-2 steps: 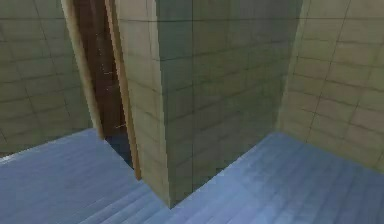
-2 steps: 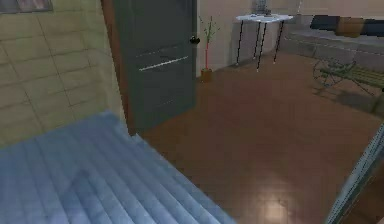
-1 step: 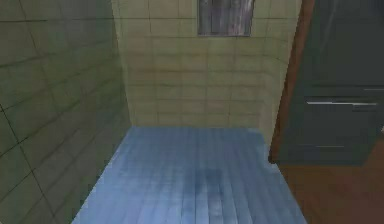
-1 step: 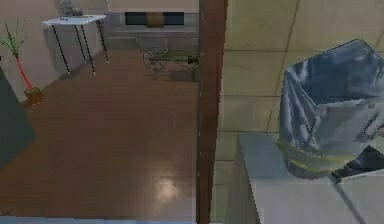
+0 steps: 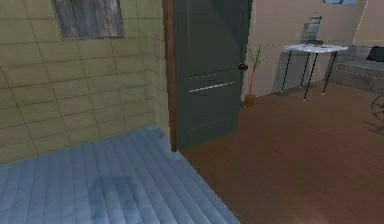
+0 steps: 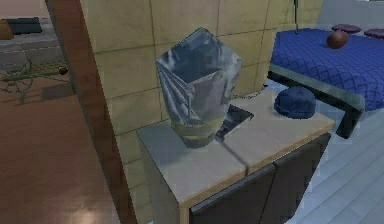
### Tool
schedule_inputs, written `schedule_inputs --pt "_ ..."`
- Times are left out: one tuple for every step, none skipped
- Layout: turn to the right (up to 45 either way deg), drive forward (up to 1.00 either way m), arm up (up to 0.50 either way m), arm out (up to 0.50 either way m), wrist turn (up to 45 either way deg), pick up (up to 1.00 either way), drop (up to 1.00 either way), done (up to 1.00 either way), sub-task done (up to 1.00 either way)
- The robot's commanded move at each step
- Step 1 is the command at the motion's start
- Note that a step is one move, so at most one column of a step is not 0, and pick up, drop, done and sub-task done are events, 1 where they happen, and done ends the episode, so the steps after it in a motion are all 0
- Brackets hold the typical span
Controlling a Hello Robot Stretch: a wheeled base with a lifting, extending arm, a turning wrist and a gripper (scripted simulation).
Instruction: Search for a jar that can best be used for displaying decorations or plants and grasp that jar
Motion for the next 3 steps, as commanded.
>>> schedule_inputs --pt "0.0 0.00 0.50 0.00 0.0 0.00 0.00 0.00 0.00" --pt "0.0 0.00 0.38 0.00 0.0 0.00 0.00 0.00 0.00" --pt "0.0 0.00 0.00 0.20 0.0 0.00 0.00 0.00 0.00"
